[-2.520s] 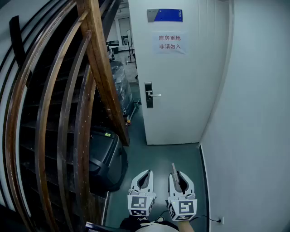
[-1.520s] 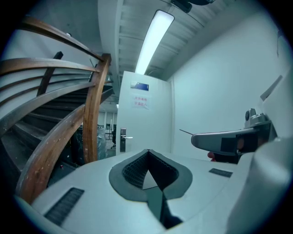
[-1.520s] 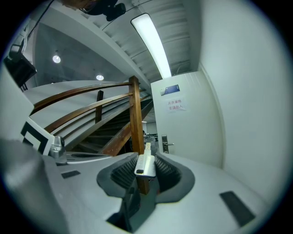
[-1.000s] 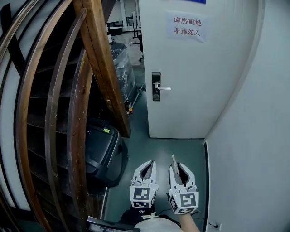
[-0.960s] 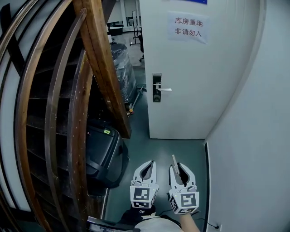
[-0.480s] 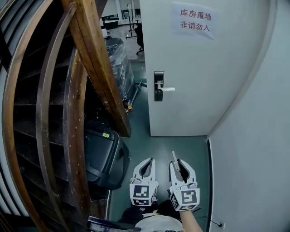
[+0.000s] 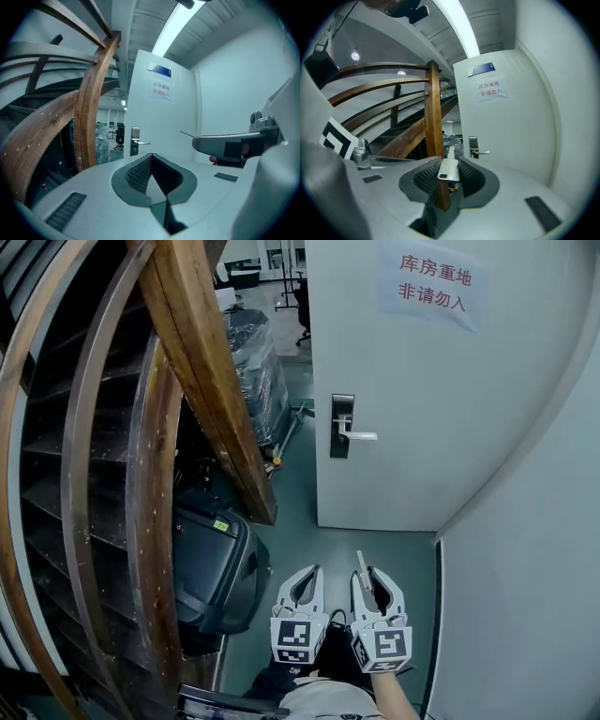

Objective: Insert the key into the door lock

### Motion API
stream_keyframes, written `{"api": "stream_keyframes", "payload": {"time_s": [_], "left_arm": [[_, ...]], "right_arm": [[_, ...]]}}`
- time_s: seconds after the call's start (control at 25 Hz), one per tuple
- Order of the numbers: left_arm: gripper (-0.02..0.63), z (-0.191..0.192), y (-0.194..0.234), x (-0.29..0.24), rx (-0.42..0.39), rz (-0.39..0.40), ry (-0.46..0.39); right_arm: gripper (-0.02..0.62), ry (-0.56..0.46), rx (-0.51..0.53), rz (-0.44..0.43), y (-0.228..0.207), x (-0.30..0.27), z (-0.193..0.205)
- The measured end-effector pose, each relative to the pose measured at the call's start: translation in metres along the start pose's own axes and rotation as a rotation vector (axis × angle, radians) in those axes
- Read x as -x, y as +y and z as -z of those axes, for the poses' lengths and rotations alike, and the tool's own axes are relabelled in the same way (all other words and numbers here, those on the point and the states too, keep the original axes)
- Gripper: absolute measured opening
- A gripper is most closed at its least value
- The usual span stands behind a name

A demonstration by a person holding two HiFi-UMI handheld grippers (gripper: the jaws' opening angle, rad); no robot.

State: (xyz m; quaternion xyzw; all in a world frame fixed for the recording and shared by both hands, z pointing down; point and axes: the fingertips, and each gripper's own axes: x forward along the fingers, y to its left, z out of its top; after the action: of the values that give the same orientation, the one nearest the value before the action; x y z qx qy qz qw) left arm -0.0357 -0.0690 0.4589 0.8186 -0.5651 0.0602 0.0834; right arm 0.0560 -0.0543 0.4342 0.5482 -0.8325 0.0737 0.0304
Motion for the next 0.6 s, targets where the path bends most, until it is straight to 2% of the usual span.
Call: {"api": "stream_keyframes", "payload": {"time_s": [0.36,0.6], "left_arm": [[0.003,-0.021,0.027,-0.099,-0.026,-0.083,-0.008],[0.003,-0.005,0.040,-0.142,-0.027,-0.106,0.012]], "right_arm": [[0.118,0.021,-0.004,-0.082,-0.047,-0.099,-0.006],[0.118,0.078,-0.004,-0.089,-0.076,-0.156,0.015]]}}
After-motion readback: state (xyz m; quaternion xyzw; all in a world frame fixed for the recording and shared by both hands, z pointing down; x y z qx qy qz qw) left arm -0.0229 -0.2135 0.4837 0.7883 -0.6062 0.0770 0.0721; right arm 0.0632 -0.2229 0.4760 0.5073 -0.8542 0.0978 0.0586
